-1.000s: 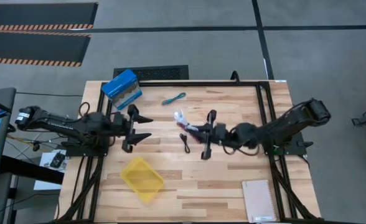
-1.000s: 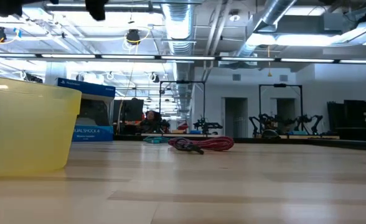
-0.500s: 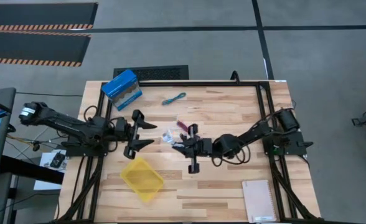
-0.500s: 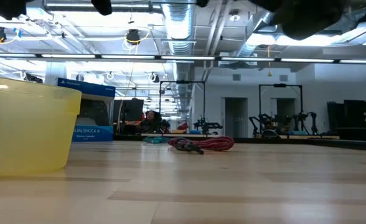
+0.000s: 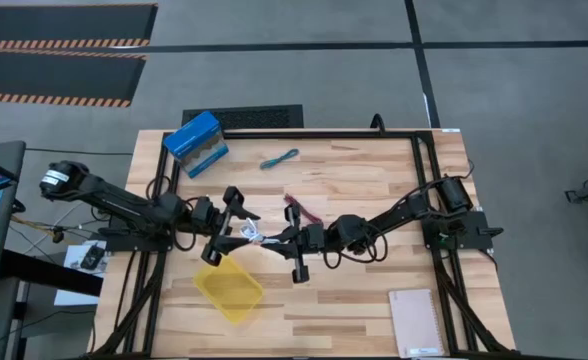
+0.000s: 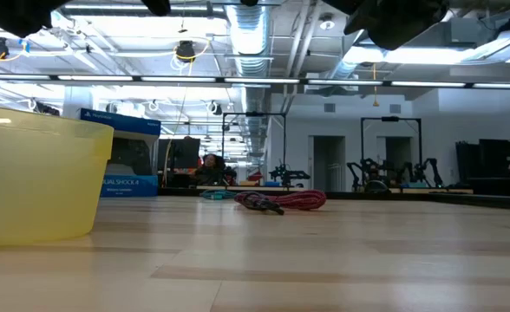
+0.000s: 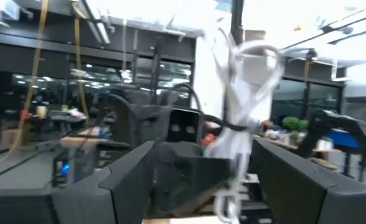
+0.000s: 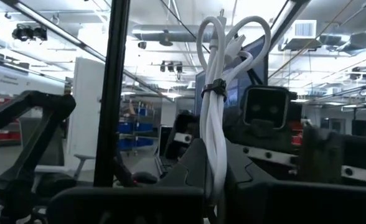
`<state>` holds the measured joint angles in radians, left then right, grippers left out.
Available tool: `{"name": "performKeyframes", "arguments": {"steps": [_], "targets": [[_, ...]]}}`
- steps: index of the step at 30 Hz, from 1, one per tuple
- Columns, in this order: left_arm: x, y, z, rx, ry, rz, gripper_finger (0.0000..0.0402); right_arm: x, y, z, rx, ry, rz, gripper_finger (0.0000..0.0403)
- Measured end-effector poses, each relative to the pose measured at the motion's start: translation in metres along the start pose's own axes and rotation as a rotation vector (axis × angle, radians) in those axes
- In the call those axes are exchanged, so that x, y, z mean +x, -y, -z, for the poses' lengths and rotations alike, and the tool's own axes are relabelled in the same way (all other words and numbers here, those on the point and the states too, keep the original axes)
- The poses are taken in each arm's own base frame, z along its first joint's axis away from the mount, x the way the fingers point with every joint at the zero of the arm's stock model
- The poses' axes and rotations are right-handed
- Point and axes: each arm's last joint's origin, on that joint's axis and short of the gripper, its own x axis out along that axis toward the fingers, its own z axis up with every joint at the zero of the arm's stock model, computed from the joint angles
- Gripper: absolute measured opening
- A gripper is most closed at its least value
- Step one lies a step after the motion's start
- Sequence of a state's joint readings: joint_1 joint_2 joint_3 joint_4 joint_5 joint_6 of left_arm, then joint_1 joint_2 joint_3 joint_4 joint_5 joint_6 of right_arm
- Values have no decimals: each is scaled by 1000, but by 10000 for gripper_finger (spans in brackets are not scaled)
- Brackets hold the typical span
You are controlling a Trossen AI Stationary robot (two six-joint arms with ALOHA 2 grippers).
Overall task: Pick and place USB-C Cables
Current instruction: Put the white charger cable into the yellow bin
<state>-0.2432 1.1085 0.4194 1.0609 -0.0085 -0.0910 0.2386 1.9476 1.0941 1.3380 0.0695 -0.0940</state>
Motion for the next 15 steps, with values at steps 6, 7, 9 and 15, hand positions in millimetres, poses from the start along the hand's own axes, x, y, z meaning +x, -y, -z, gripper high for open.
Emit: {"name": "performKeyframes", "arguments": {"steps": [6,7,9,15], "targets": [[1,0,1,2,2,-6,257,1,7,4,29,-36,16,28],[1,0,1,7,5,-5,257,1,8,4,30,-41,20,27],[1,0,0,9,9,-3,257,1,11,6,26,-59,25,24],[1,-1,1,23,6,-21,257,1,16,9,41,-86,38,29]]}}
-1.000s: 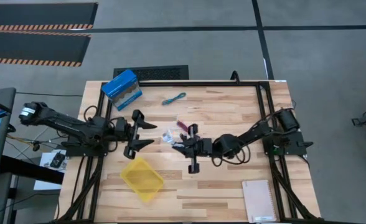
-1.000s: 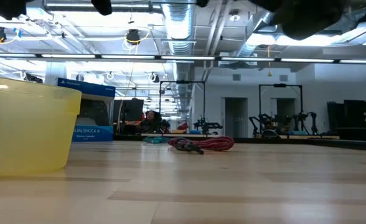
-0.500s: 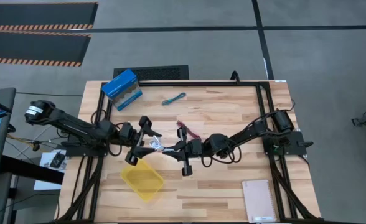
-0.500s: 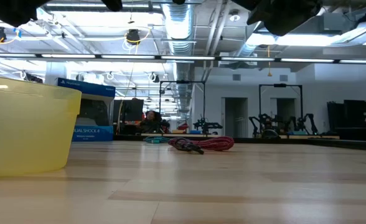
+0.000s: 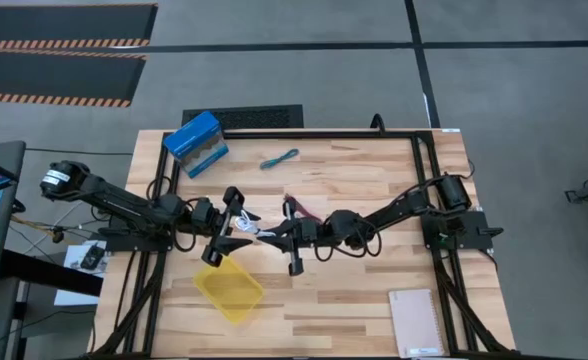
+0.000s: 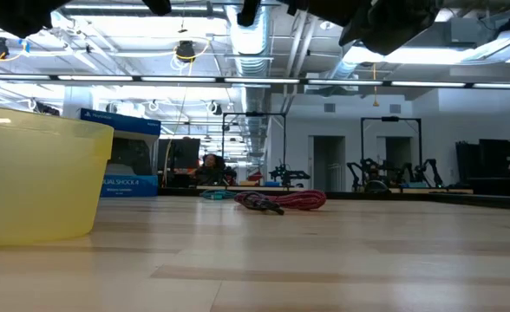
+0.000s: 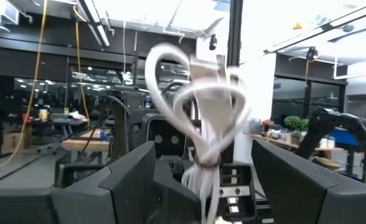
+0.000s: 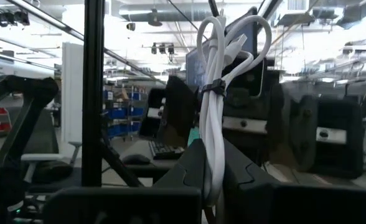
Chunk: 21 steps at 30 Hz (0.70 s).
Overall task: Pick and place USB-C Cables
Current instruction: Put the white charger cable into the yellow bin
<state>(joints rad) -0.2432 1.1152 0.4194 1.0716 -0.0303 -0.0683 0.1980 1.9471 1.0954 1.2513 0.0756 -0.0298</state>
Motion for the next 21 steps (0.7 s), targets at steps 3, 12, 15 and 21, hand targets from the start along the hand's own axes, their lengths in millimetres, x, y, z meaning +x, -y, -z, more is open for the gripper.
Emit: {"name": "performKeyframes", "arguments": {"steps": [3,12,15,21], "targets": [[0,-1,0,14,1,-29,257,0,3,0,2,3,6,31],[0,-2,0,39,5,-68,257,1,9,2,28,-24,19,33],[0,-3,0,47,6,-100,256,1,10,3,46,-24,23,34],[0,-4,0,47,-1,-117,227,1,10,3,47,-24,22,32]]}}
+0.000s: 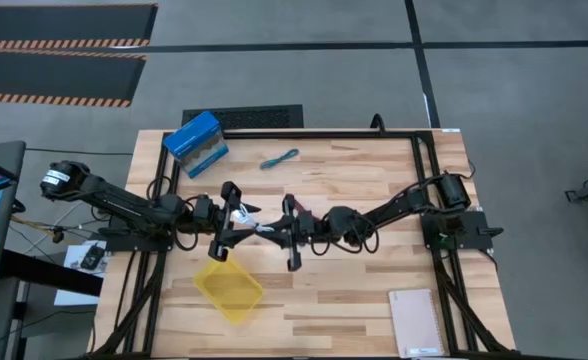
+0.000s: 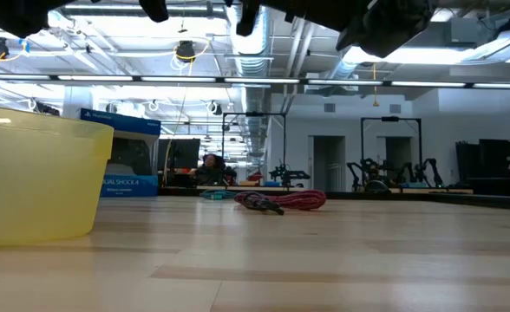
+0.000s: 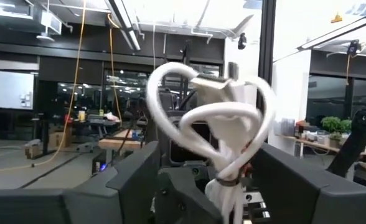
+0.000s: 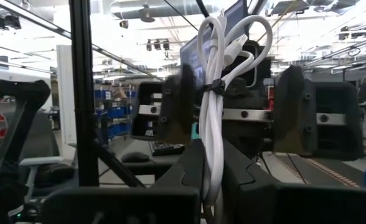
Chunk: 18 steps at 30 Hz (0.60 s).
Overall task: Pick and place USB-C Cables
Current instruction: Put the white charger cable into the yellow bin
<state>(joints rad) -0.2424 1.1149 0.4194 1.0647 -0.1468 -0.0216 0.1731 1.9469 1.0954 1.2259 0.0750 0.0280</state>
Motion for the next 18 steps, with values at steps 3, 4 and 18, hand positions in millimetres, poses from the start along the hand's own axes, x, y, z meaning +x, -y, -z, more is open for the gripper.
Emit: {"name": "performKeyframes", "arguments": {"steps": [3,4,18], "targets": [[0,0,0,0,-4,0,193,0,0,0,0,0,0,36],[0,0,0,0,-4,0,179,0,0,0,0,0,0,37],[0,-1,3,20,-30,-26,17,0,6,2,45,-17,21,68]]}}
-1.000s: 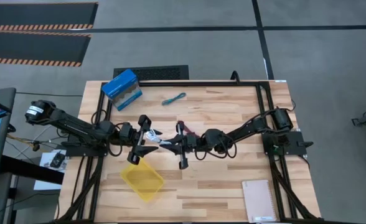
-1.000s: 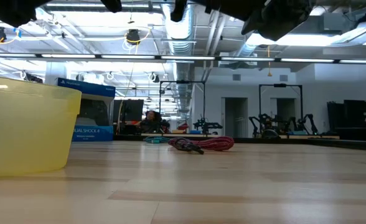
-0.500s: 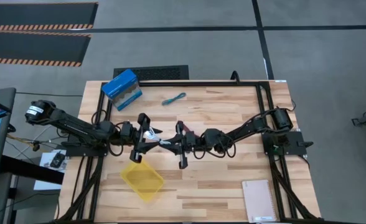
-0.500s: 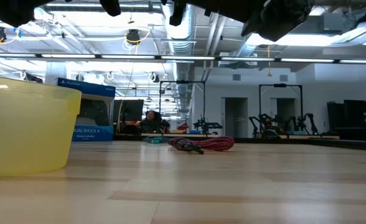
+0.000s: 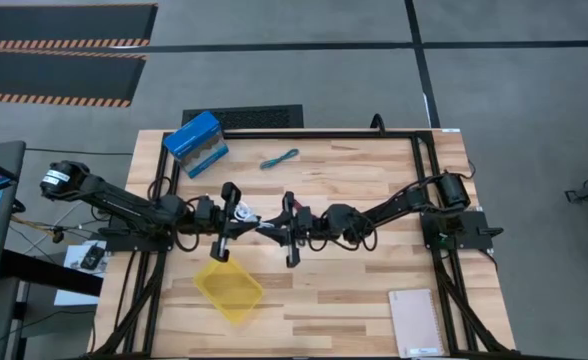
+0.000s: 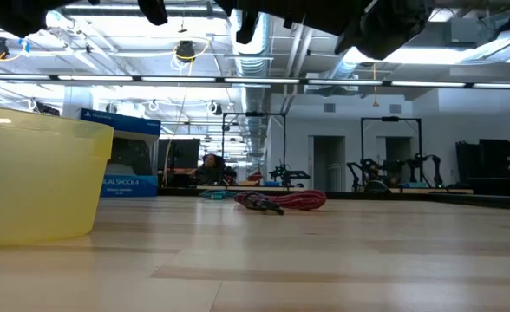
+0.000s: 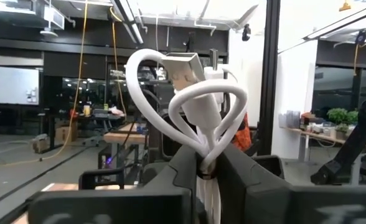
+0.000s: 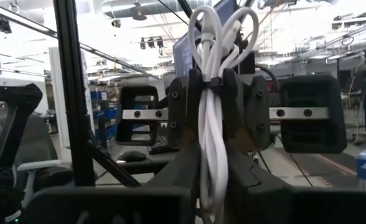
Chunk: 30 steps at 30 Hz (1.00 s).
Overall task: Pick and place USB-C Cables
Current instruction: Put the white charger cable into the yellow bin
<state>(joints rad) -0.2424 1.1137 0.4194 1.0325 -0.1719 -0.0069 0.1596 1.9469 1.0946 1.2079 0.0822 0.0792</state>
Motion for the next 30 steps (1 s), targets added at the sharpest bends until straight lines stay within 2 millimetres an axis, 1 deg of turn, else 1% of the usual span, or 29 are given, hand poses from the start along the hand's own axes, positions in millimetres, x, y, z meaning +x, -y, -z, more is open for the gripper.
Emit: {"name": "performKeyframes", "arguments": {"steps": [4,8,11,14,18,21,26,30], "targets": [[-1,1,1,7,-26,2,13,0,0,0,0,-4,-3,113],[-5,1,-3,10,-49,6,7,0,0,-2,-2,-6,-4,167],[-10,2,-9,9,-56,14,7,0,-1,-12,-26,-17,-4,201],[-17,3,-17,5,-61,28,7,-1,-3,-29,-63,-43,-3,221],[-26,6,-24,-6,-93,18,7,-6,-5,-58,-111,-99,-4,227],[-35,8,-23,-46,-171,26,7,-13,-9,-77,-123,-171,-10,223],[-50,13,-9,-149,-399,36,7,-33,-16,-102,-152,-365,-26,211],[-58,23,1,-194,-529,72,7,-48,-21,-115,-134,-464,-10,201]]}}
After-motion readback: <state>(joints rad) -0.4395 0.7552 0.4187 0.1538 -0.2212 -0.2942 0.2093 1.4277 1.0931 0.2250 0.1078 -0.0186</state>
